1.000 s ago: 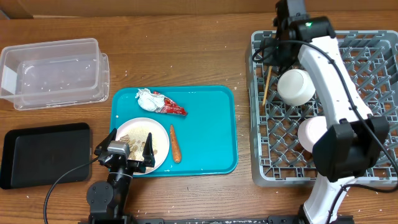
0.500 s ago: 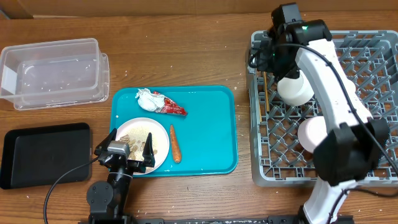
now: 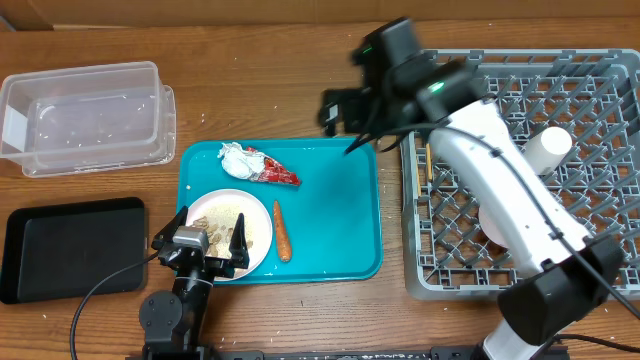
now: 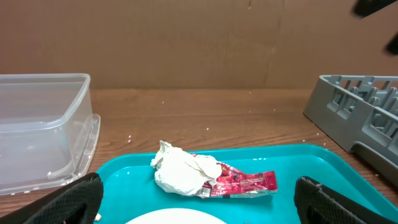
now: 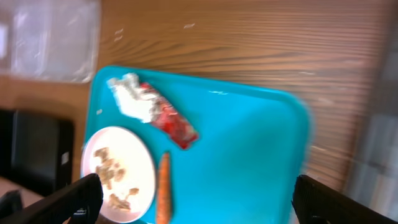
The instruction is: Sort waste into correct bins and load items into the dishwasher
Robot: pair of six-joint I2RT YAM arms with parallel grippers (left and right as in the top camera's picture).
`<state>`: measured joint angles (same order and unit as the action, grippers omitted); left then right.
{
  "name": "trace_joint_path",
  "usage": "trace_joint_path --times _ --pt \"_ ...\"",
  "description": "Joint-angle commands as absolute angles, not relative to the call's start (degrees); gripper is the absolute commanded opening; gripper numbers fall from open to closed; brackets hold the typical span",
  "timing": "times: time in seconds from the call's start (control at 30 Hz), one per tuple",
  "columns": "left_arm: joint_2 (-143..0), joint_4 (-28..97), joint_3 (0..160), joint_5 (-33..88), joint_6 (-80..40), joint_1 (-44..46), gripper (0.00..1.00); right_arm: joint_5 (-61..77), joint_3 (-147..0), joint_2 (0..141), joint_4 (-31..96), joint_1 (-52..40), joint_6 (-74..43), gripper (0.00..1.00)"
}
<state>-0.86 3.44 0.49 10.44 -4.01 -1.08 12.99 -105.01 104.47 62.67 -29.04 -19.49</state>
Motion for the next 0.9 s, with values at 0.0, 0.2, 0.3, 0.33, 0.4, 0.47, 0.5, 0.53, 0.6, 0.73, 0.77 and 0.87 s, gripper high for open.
trace_joint_path --times 0.0,0.2,0.3,0.33,0.4,0.47,0.5,0.53,0.6,0.73,0.77,0.87 --pt "-0.21 3.55 0.27 9.93 -2.72 -0.73 1.0 13.3 -100.25 105.06 56.99 -33.93 -22.13 1.0" --pt "-0.21 3.55 0.27 9.93 -2.74 -0.73 1.0 9.85 -94.35 106.34 47.37 -37.78 -24.27 1.0" --pt "-0.21 3.55 0.27 9.93 -2.74 -0.73 1.0 9.47 -93.27 107.24 45.19 -37.87 -24.29 1.0" --pt "-0.21 3.55 0.27 9.96 -2.72 -0.73 1.0 9.45 -93.27 107.55 44.95 -37.87 -24.27 1.0" --pt "-0.21 3.55 0.27 9.93 -2.74 -0.73 1.0 9.43 -93.27 108.31 44.36 -37.85 -24.27 1.0" --pt "-0.21 3.55 0.27 9.93 -2.74 -0.73 1.0 9.43 -93.27 109.16 43.79 -37.87 -24.27 1.0" --pt "-0.21 3.55 0.27 9.93 -2.74 -0.73 1.0 9.43 -93.27 109.58 43.46 -37.87 -24.29 1.0" --pt "-0.21 3.55 0.27 9.93 -2.74 -0.73 1.0 9.43 -93.27 110.34 43.05 -37.87 -24.29 1.0" --pt "-0.21 3.55 0.27 9.93 -2.74 -0.73 1.0 9.1 -93.27 111.42 42.65 -37.87 -24.29 1.0" --pt "-0.21 3.55 0.27 9.93 -2.74 -0.73 1.0 8.86 -93.27 113.69 41.93 -37.87 -24.32 1.0" --pt "-0.21 3.55 0.27 9.93 -2.72 -0.73 1.0 9.06 -93.27 114.26 41.6 -37.87 -24.29 1.0" --pt "-0.21 3.55 0.27 9.93 -2.72 -0.73 1.0 9.08 -93.27 115.77 41.47 -37.87 -24.27 1.0"
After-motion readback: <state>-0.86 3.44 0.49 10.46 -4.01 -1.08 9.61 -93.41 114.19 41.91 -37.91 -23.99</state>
